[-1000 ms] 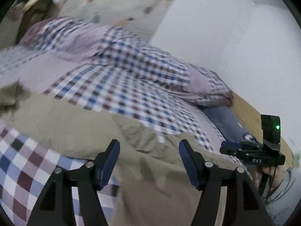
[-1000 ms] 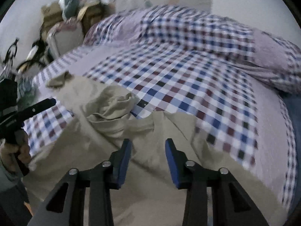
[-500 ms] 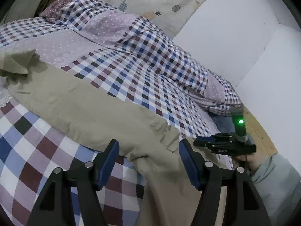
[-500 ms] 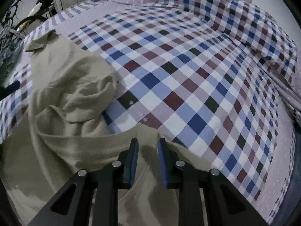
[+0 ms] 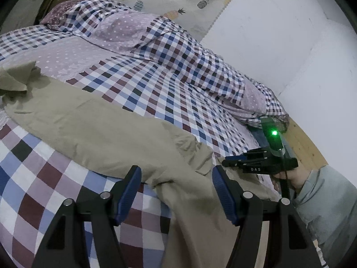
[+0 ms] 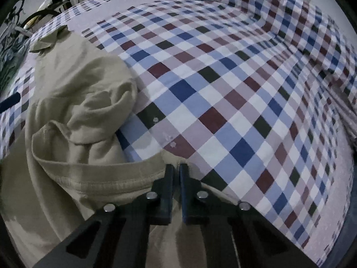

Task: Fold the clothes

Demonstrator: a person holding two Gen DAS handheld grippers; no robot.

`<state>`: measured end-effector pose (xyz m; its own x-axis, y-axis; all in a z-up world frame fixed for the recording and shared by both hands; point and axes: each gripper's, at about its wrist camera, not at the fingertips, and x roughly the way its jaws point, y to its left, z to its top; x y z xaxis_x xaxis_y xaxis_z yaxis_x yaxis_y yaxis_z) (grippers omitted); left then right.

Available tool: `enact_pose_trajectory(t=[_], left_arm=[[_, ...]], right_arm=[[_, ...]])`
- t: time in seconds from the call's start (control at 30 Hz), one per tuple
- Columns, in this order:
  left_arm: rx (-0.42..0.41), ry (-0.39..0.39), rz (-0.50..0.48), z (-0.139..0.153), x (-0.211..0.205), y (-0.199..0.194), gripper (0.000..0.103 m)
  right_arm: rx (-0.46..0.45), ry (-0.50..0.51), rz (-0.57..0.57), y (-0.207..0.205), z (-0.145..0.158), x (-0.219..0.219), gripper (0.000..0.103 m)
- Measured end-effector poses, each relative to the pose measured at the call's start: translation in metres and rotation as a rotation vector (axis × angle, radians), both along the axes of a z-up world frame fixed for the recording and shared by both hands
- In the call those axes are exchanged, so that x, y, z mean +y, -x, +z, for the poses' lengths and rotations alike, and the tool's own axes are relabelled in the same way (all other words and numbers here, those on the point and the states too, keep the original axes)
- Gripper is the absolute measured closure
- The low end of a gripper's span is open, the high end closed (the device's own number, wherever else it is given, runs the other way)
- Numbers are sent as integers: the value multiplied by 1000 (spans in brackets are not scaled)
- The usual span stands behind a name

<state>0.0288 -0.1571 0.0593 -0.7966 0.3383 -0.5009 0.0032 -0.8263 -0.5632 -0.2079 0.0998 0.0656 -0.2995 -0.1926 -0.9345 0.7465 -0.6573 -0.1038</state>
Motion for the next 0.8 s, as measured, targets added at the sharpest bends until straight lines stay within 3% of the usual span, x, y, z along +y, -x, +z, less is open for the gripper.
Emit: enact_pose_trajectory(t=[0.07,0.2,0.4,0.63,0.8], left_arm=[[-2,0,8,0,-1,0,34],[11,1,33,3,-3,-2,34],[59,4,81,14,-12,-8,34],[46,13,111,12,-19,-6,34],[26,32,119,10,-18,-4,34]], right_arm=[[79,24,-21,-1,12,8,100],[264,65,-171,15,46,41,101],[412,2,-441,61,71,82,101],[387,-104,-681,99,52,136,101],[209,-199,-786,112,-1,163,99]])
